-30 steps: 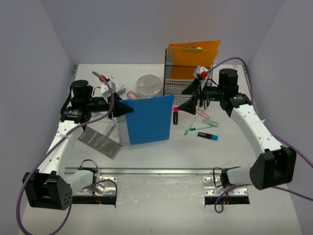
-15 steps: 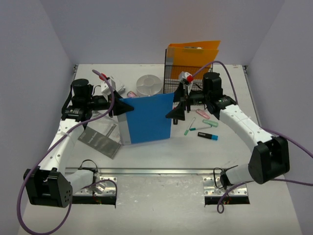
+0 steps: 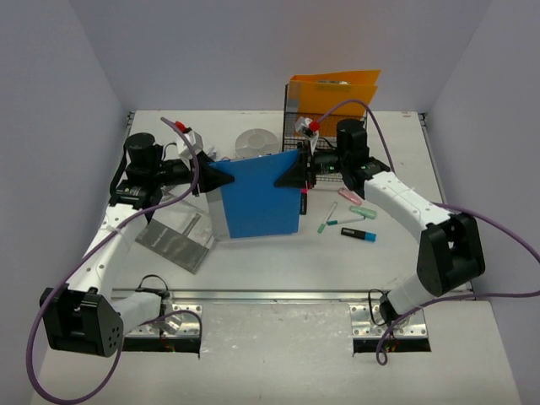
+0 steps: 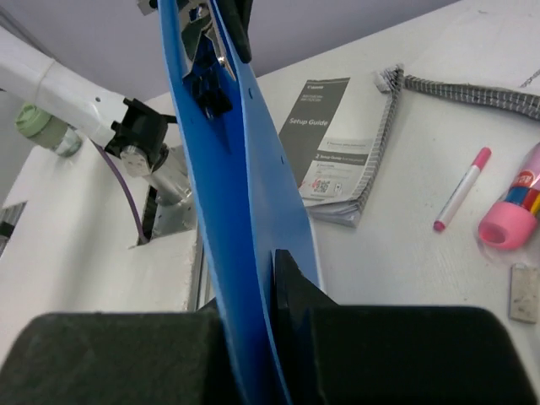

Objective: Organize the desk

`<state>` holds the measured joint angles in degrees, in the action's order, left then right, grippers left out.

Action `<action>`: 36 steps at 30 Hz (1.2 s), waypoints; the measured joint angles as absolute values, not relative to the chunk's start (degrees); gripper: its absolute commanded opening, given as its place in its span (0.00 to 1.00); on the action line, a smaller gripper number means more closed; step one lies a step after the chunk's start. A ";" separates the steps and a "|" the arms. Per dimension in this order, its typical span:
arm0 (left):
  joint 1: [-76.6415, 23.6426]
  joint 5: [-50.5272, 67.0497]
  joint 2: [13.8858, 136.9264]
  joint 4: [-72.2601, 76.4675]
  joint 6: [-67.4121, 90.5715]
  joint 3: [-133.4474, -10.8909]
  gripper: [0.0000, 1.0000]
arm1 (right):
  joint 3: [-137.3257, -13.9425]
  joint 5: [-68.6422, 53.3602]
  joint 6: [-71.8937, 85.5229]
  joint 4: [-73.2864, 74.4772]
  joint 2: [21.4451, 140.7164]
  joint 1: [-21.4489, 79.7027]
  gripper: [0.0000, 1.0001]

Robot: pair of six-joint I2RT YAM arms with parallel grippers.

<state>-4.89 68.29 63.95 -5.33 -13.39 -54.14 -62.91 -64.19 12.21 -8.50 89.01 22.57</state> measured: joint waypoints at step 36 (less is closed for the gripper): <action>-5.86 61.86 53.89 10.19 4.19 -32.94 0.54 | -35.68 -50.49 3.63 -17.34 66.55 23.14 0.00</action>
<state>-5.86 61.86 53.89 10.19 4.19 -32.94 -35.68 -50.49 3.63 -17.34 66.55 23.14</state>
